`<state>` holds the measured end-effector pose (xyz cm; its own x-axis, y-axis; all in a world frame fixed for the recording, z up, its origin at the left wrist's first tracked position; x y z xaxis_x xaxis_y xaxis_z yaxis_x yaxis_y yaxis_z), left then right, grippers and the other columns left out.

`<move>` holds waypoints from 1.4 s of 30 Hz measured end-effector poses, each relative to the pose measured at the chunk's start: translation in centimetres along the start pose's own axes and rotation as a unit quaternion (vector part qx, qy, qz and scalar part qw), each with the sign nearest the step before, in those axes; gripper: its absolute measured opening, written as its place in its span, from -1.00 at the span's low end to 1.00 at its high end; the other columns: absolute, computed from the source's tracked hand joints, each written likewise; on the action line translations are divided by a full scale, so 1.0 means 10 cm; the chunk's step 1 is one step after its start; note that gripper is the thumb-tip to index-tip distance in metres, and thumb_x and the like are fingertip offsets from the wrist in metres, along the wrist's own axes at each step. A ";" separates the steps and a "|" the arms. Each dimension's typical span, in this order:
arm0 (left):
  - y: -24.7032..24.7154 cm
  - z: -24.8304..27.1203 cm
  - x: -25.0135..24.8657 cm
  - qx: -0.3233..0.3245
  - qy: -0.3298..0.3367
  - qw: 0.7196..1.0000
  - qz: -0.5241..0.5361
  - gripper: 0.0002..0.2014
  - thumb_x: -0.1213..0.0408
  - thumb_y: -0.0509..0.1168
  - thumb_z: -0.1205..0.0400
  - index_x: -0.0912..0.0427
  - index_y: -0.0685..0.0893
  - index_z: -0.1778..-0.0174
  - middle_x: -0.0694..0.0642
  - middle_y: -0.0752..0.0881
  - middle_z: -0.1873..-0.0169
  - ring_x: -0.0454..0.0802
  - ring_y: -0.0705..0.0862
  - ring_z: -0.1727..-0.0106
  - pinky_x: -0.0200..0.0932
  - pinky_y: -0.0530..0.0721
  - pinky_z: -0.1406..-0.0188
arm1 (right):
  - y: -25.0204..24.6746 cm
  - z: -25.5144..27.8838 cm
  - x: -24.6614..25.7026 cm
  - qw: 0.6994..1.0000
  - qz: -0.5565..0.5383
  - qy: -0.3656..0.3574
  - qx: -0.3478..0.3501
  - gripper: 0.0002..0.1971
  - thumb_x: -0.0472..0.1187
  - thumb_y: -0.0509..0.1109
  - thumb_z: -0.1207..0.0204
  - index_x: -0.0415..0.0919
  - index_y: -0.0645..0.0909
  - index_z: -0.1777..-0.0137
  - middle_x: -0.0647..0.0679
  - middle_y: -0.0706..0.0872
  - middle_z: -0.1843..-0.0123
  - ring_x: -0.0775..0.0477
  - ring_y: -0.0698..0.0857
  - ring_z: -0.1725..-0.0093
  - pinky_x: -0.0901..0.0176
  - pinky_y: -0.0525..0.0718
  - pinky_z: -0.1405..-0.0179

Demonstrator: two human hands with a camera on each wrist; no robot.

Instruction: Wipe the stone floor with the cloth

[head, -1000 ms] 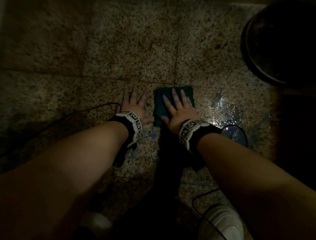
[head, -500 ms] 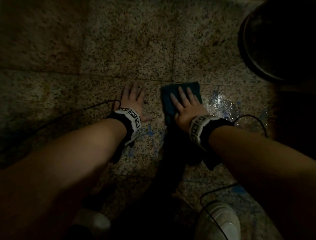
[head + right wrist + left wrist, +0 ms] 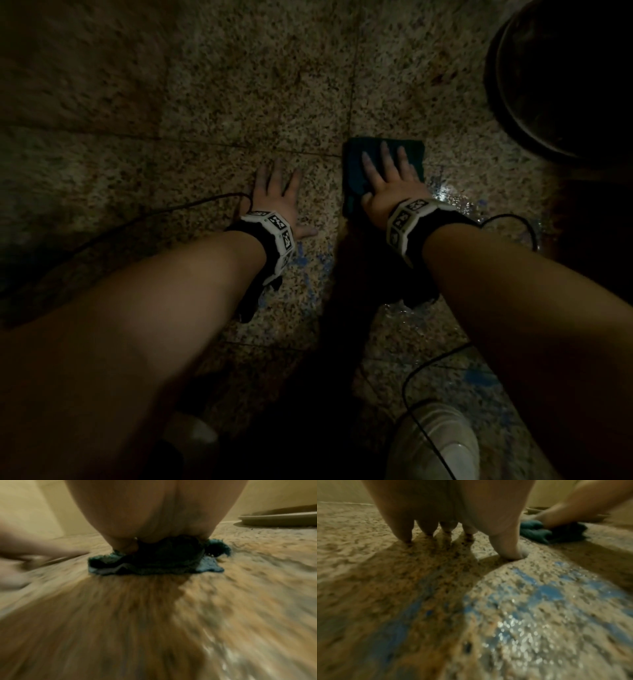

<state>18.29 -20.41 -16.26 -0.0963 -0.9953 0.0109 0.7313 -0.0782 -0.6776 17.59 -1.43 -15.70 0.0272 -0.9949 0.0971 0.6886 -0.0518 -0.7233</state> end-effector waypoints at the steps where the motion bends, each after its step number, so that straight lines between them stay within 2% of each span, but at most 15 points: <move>1: 0.01 -0.02 0.01 -0.003 0.003 1.000 0.004 0.10 -0.41 0.23 -0.45 -0.09 -0.39 -0.62 0.07 -0.42 -0.62 0.20 -0.34 -0.64 0.28 0.01 -0.59 | -0.02 -0.02 0.00 1.000 -0.003 0.004 0.001 -0.34 0.08 -0.05 -0.71 0.09 -0.36 -0.66 -0.02 -0.48 -0.65 -0.17 -0.40 -0.64 -0.05 -0.26 -0.61; 9: 0.03 -0.01 0.01 -0.013 0.008 1.000 0.005 0.08 -0.39 0.23 -0.46 -0.07 -0.38 -0.63 0.08 -0.39 -0.63 0.20 -0.32 -0.64 0.29 0.00 -0.60 | 0.05 0.01 -0.01 0.999 0.004 -0.013 -0.031 -0.34 0.04 -0.05 -0.71 0.05 -0.34 -0.67 -0.06 -0.45 -0.67 -0.19 -0.39 -0.64 -0.04 -0.27 -0.62; 19: 0.02 0.01 -0.02 -0.006 -0.003 1.000 -0.005 0.07 -0.40 0.18 -0.48 -0.05 -0.42 -0.62 0.11 -0.39 -0.63 0.23 -0.32 -0.64 0.29 0.01 -0.57 | 0.41 0.38 -0.27 0.999 0.027 -0.021 0.002 -0.32 0.03 -0.04 -0.70 0.05 -0.41 -0.65 -0.06 -0.48 -0.65 -0.19 -0.41 -0.64 -0.02 -0.26 -0.61; 24: 0.02 0.02 -0.03 -0.007 0.002 1.000 -0.003 0.08 -0.41 0.18 -0.48 -0.05 -0.43 -0.62 0.11 -0.42 -0.61 0.25 -0.33 -0.64 0.29 -0.04 -0.59 | 0.34 0.32 -0.26 1.000 0.012 -0.008 -0.005 -0.34 0.01 -0.06 -0.71 0.08 -0.39 -0.65 -0.03 -0.47 -0.65 -0.18 -0.41 -0.64 -0.01 -0.29 -0.61; 33: 0.03 0.00 -0.03 -0.010 0.001 1.000 0.002 0.07 -0.40 0.17 -0.48 -0.04 -0.41 -0.62 0.10 -0.41 -0.62 0.24 -0.34 -0.63 0.31 0.04 -0.59 | -0.06 -0.03 -0.27 0.995 -0.069 0.068 -0.005 -0.37 0.03 -0.06 -0.73 0.10 -0.35 -0.66 -0.02 -0.45 -0.66 -0.20 -0.39 -0.64 -0.08 -0.21 -0.62; 42: -0.03 0.06 -0.06 -0.014 0.032 0.999 -0.036 0.01 -0.42 0.08 -0.53 -0.03 -0.41 -0.62 0.12 -0.42 -0.61 0.24 -0.32 -0.64 0.19 -0.17 -0.60 | 0.17 0.26 -0.40 0.999 -0.024 0.039 -0.027 -0.37 -0.01 -0.04 -0.73 0.07 -0.33 -0.67 -0.07 -0.42 -0.67 -0.21 -0.36 -0.65 -0.07 -0.19 -0.62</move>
<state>18.53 -19.82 -15.61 -0.1914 -0.9814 0.0129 0.7020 -0.1461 -0.6970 20.52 2.67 -15.59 -0.0633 -0.9947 0.0807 0.6479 -0.1024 -0.7548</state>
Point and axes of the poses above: each hand's wrist, its own z-axis away from the middle knuckle, its own y-axis out of the palm, x = y × z, the point moved 2 cm from there along -z, towards the middle knuckle
